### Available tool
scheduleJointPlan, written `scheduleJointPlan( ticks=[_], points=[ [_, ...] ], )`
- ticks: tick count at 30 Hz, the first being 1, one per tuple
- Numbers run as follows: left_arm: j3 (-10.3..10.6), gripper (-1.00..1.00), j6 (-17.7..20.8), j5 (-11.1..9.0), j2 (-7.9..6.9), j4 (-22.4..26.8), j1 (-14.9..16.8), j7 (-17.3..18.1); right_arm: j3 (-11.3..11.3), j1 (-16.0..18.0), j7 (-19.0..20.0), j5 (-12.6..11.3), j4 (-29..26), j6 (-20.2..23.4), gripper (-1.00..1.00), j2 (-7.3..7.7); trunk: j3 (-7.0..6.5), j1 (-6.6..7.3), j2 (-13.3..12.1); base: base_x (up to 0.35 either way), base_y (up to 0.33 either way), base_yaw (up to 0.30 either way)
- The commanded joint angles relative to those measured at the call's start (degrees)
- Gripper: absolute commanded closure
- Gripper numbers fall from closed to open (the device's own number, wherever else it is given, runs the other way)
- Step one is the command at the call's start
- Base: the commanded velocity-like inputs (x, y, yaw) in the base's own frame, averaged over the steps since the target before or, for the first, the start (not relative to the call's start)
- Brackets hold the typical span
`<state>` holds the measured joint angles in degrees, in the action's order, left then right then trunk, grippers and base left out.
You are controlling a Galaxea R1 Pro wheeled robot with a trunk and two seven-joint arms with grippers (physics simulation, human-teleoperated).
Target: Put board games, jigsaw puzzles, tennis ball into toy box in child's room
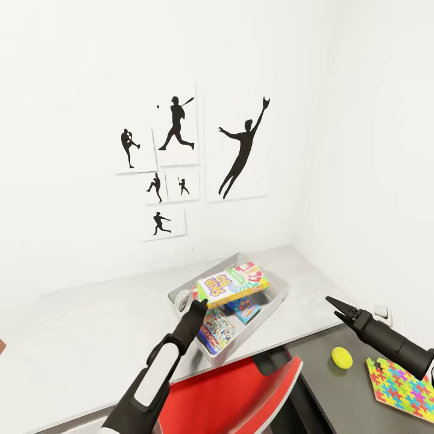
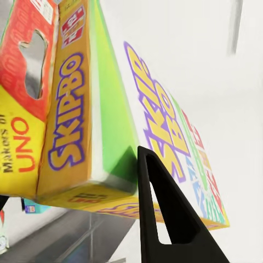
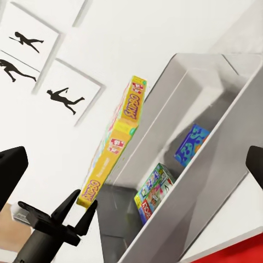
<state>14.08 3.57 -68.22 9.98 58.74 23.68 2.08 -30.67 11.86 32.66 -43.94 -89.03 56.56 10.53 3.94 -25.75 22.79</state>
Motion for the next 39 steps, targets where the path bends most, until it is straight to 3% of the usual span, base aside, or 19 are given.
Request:
scheduleJointPlan(
  ticks=[1,8,31,32,39],
  points=[
    [-0.03,1.00,0.27,-0.59,0.01,0.90,-0.49,-1.33,-0.09,0.06,0.34,0.26,0.00,0.30,-1.00,-0.03,0.13,-0.04,0.13,0.000,0.000,0.000],
    [-0.01,1.00,0.27,-0.59,0.01,2.54,-1.41,-4.55,-0.07,0.07,0.38,0.26,0.00,0.30,-1.00,-0.03,0.13,-0.04,0.13,0.000,0.000,0.000],
    [0.25,1.00,0.13,-0.51,0.01,5.87,-1.70,-6.74,0.00,0.10,0.21,0.29,0.00,0.30,-1.00,-0.08,0.13,-0.04,0.13,0.000,0.000,0.000],
    [0.25,-1.00,0.13,-0.51,0.01,5.93,-1.73,-6.74,0.00,0.10,0.24,0.28,0.00,0.30,-1.00,-0.08,0.13,-0.04,0.13,0.000,0.000,0.000],
    [0.25,-1.00,0.13,-0.51,0.01,6.04,-1.88,-6.74,0.00,0.10,0.29,0.29,0.00,0.30,-1.00,-0.08,0.13,-0.04,0.13,0.000,0.000,0.000]
  ],
)
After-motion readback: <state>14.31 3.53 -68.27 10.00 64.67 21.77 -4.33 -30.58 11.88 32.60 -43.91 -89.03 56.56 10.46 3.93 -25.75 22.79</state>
